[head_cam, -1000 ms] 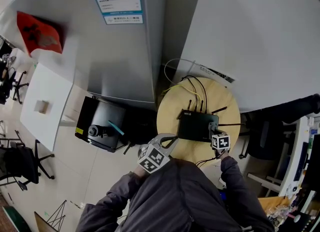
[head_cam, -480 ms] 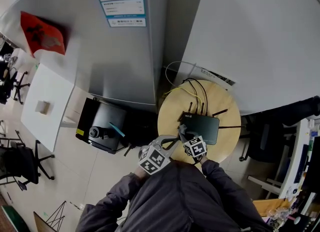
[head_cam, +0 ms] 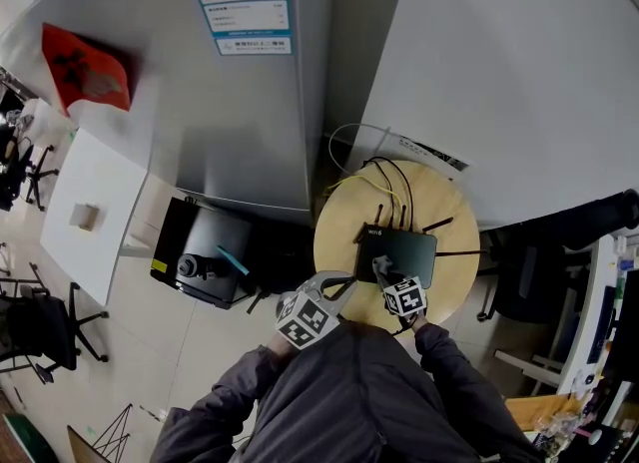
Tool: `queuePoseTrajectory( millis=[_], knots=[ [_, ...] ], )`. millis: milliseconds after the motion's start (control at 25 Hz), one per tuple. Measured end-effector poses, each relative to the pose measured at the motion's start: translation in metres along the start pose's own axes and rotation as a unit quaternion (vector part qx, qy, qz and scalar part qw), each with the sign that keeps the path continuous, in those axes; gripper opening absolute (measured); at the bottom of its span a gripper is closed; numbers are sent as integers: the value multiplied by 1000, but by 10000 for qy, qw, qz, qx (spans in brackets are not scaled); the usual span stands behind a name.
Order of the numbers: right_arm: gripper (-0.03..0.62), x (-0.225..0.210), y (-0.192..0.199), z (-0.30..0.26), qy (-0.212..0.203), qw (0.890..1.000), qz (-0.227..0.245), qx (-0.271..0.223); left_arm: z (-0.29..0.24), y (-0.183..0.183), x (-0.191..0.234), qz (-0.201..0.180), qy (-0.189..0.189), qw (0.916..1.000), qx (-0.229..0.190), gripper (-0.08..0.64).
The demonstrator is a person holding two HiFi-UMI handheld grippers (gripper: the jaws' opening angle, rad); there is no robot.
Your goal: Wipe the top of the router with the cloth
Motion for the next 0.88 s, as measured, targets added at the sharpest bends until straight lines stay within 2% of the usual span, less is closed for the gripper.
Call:
queuePoseTrajectory(
  millis=[320, 520, 720, 880],
  knots=[
    [29, -71, 28, 36, 598, 9967, -540, -51, -4, -2, -2, -61, 108, 9999, -4, 0],
    [29, -99, 38, 50, 867, 9935, -731, -38, -4, -2, -2, -83, 140, 9999, 3, 0],
    [30, -119, 43, 59, 1067, 9900, -917, -42, -3, -1, -1, -68, 124, 9999, 7, 0],
    [29, -111, 38, 59, 1065, 9905, -858, -106, -2, -3, -1, -116, 147, 9998, -15, 0]
  ],
)
Point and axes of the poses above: the fingertips, and each gripper's own axes: z backward along the fingers, x to its left, y out of its underside, the point moved 5 cm from there along z, backward along the fingers, and after that the axes turned 12 degrees about -z, right-handed, at the moved point
